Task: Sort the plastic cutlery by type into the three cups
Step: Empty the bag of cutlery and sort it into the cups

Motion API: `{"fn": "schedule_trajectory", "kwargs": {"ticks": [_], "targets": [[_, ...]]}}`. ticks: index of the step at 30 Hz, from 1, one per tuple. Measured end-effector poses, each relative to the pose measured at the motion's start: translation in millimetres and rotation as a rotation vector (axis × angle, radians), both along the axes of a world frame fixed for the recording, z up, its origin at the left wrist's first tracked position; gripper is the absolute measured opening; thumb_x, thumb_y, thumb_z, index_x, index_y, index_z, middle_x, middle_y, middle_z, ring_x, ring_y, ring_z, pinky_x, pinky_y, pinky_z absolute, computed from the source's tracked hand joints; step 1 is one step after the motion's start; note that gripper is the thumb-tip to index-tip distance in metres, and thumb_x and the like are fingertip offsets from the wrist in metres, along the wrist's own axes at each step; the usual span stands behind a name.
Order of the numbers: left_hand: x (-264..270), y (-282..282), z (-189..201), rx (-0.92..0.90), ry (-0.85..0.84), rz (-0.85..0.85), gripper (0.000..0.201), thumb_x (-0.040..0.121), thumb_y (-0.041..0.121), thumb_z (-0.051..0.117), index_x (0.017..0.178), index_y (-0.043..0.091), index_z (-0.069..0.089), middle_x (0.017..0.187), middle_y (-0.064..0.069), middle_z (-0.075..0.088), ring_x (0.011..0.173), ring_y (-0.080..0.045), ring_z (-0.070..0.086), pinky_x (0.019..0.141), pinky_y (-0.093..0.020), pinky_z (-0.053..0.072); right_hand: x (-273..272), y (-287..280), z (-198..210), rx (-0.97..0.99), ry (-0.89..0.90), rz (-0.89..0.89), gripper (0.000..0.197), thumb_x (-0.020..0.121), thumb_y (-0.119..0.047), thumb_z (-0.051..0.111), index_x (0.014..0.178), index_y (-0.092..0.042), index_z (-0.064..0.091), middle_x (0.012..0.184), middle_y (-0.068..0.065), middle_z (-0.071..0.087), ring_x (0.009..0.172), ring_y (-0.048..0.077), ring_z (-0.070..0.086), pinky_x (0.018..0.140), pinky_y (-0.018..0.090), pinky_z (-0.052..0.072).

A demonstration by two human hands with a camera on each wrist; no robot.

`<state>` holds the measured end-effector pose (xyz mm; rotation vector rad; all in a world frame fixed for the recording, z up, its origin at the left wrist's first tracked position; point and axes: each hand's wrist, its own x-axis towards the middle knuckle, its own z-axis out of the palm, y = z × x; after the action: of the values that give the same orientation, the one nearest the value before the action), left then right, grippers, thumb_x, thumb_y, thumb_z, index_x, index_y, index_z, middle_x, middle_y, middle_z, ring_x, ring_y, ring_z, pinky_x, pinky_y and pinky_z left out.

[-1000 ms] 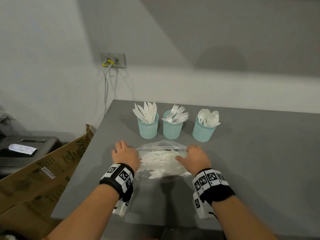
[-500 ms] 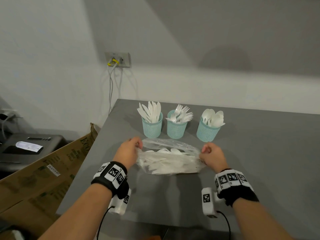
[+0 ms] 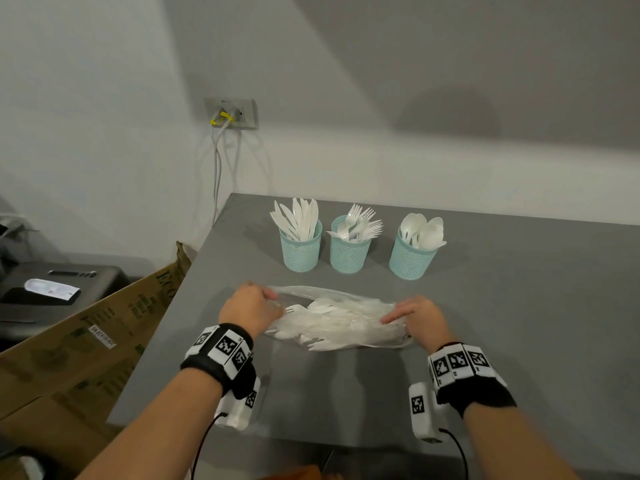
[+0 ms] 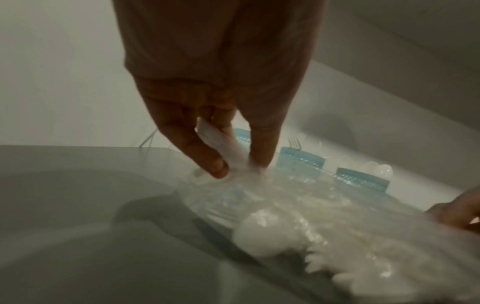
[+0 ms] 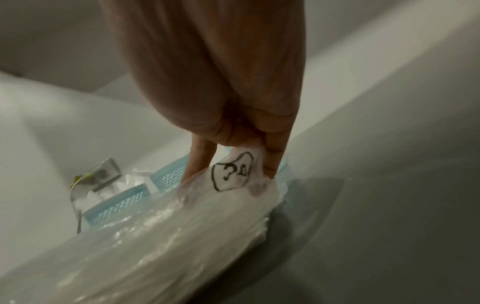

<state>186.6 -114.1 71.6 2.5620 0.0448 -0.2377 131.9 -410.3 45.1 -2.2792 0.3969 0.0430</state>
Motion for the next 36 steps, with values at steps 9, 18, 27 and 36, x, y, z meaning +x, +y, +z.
{"fn": "schedule_trajectory", "kwargs": {"ticks": [9,18,27,36], "targets": [[3.0,1.3,1.0,-0.138,-0.011,-0.214,0.058,0.08,-0.009,0.053,0.131,0.017,0.054,0.127,-0.007,0.043,0.118,-0.022,0.049,0.098,-0.018,0.034,5.7,-6.6,14.2,0.005,-0.047,-0.125,0.057,0.077,0.017,0.043,0.116,-0.017,0.068,0.117,0.006,0.055,0.114,0.024,0.053,0.101,0.032,0.043],[-9.1,-7.6,-13.6,-0.216,-0.018,-0.138,0.074,0.07,0.016,0.08,0.136,0.021,0.045,0.127,0.002,0.036,0.108,-0.017,0.05,0.099,-0.029,0.042,6.5,40.5,11.8,-0.297,-0.213,0.106,0.04,0.074,0.007,0.052,0.103,-0.016,0.068,0.111,0.004,0.053,0.109,0.024,0.052,0.097,0.034,0.043],[-14.7,-8.0,-23.5,-0.148,0.099,-0.313,0.125,0.057,0.013,0.087,0.152,0.023,0.005,0.145,-0.005,0.01,0.136,-0.029,0.027,0.112,-0.038,0.034,6.1,35.1,-5.4,-0.497,0.288,0.343,0.081,0.072,-0.014,0.068,0.143,-0.017,0.027,0.148,0.002,0.025,0.138,0.022,0.028,0.108,0.045,0.038],[-11.5,-9.6,-21.3,-0.205,0.098,-0.331,0.121,0.061,0.002,0.082,0.152,0.023,0.005,0.146,-0.003,0.011,0.131,-0.025,0.034,0.107,-0.034,0.041,14.1,53.6,-3.5,-0.564,0.09,0.511,0.054,0.074,-0.032,0.069,0.124,-0.023,0.052,0.129,0.0,0.046,0.126,0.02,0.039,0.108,0.032,0.031]]}}
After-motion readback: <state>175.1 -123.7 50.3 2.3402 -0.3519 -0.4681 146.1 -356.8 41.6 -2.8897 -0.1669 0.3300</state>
